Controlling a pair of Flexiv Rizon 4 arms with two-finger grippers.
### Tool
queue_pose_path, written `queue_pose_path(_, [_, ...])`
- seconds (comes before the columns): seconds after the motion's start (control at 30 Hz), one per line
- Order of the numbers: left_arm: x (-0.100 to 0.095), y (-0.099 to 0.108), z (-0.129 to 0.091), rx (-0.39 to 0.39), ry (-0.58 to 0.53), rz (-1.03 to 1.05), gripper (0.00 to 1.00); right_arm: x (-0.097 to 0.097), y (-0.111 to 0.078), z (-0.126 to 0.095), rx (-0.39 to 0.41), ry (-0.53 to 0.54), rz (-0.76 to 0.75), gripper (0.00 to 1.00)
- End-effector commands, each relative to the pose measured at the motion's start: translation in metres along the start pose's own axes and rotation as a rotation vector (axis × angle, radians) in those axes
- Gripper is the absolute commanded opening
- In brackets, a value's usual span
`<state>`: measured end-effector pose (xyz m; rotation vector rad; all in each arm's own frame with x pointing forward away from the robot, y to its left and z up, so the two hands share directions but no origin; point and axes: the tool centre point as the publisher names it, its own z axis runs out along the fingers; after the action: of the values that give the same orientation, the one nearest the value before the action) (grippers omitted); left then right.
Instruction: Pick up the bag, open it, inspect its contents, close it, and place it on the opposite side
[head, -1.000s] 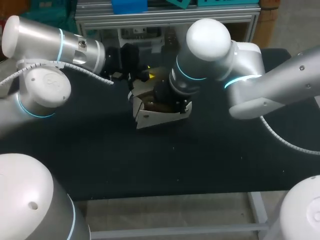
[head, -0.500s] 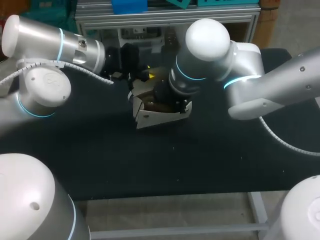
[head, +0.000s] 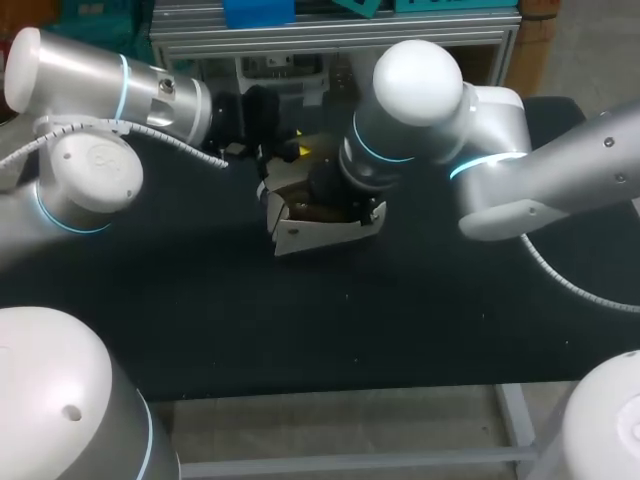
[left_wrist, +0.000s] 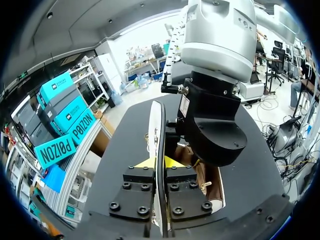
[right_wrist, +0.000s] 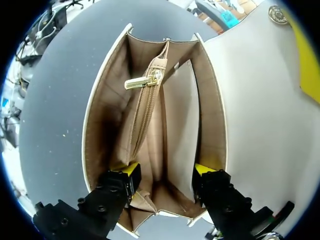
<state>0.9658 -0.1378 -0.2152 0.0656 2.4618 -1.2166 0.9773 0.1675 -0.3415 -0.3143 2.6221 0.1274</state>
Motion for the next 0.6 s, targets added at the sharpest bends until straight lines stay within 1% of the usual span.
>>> queue_pose_path(0.03, [0.003, -0.003, -0.003, 0.002, 0.001, 0.002, 0.0, 0.001, -0.002, 0.001, 0.001, -0.027, 0.002, 0.0])
queue_pose_path(0.6, [0.005, -0.004, -0.002, -0.027, -0.004, 0.007, 0.0, -0.012, -0.001, -0.042, -0.01, -0.193, 0.012, 0.0])
